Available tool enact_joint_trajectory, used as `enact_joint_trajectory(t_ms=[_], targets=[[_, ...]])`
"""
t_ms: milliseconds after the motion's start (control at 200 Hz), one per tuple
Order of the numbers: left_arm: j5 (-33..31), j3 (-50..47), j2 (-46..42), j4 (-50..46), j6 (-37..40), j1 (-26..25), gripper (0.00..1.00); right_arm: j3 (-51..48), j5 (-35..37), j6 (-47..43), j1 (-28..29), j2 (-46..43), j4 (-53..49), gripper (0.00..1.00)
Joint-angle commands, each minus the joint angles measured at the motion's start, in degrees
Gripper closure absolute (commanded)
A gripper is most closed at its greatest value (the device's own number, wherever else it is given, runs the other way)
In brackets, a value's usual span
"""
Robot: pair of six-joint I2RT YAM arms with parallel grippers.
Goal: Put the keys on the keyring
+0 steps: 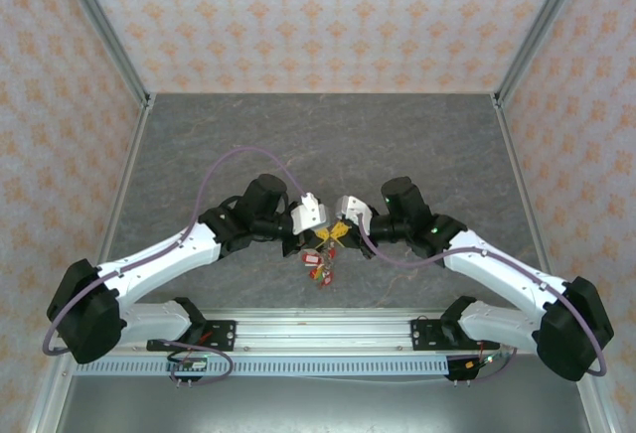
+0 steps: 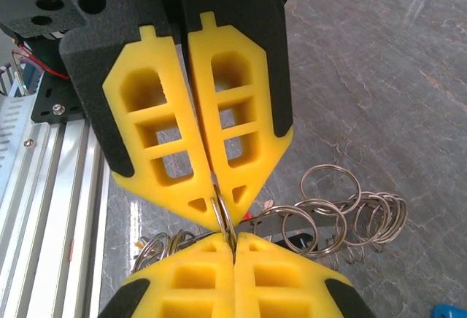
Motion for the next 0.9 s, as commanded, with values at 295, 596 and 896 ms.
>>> enact_joint_trajectory(t_ms=[295, 596, 896], targets=[[-1.93, -0.27, -0.42, 3.53, -1.53, -1.08, 1.00, 3.60, 0.95, -0.58, 0.01, -4.01, -1.42, 0.94], [3.99, -4.53, -3.00, 17.12, -7.55, -1.08, 1.00, -4.78, 1.44, 6.35, 0.00, -2.48, 10.32, 0.88], [6.53, -4.52, -2.85, 18.24, -7.89, -1.00, 1.00, -7.52, -0.10, 8.32, -1.79, -2.47, 14.24, 0.86]])
